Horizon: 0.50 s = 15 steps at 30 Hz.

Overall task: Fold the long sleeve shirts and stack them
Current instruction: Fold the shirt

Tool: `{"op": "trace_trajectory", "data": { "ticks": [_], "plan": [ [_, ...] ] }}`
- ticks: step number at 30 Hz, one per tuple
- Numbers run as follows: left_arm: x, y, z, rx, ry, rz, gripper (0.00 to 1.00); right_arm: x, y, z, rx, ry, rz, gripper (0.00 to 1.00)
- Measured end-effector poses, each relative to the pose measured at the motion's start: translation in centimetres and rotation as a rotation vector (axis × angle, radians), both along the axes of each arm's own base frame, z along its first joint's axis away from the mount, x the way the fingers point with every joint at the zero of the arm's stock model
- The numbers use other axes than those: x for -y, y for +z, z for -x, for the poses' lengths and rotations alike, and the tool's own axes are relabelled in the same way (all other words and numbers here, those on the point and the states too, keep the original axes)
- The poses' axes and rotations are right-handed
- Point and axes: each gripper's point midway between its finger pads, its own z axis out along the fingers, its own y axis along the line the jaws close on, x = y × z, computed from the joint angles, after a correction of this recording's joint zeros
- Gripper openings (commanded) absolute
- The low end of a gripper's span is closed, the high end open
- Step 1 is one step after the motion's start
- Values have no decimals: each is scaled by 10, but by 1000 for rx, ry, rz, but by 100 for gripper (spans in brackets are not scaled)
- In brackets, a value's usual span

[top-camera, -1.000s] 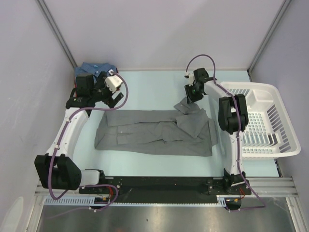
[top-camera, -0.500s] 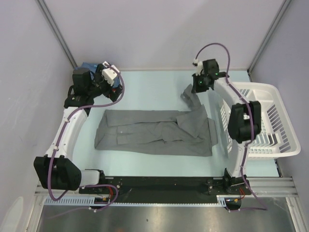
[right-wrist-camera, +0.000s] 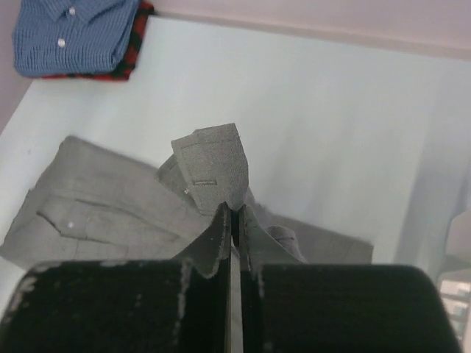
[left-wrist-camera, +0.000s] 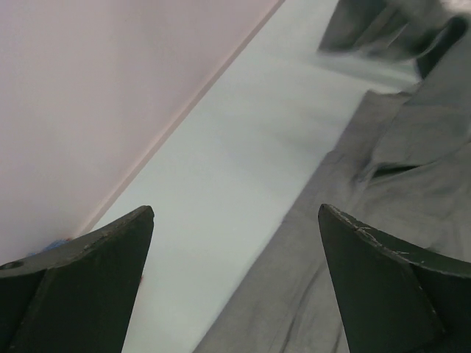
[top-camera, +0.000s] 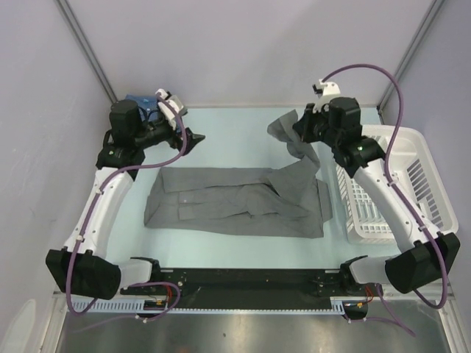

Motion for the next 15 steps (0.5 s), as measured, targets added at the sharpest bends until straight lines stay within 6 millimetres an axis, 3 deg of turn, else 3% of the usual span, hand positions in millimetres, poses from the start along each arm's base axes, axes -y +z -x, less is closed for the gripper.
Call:
{"op": "trace_trajectory", "data": {
  "ticks": [4, 7, 11, 15],
  "plan": [
    [47, 9, 25, -57, -140, 68, 99, -16, -30, 20, -39, 34, 30, 0],
    [86, 9, 46, -95, -268, 98, 100, -40, -40, 43, -31, 111, 55, 0],
    [120, -3, 56, -143, -360, 110, 99, -61, -24, 63, 51, 191, 62, 0],
    [135, -14, 47, -169, -390, 106, 98, -77, 6, 78, 169, 251, 46, 0]
  ]
}}
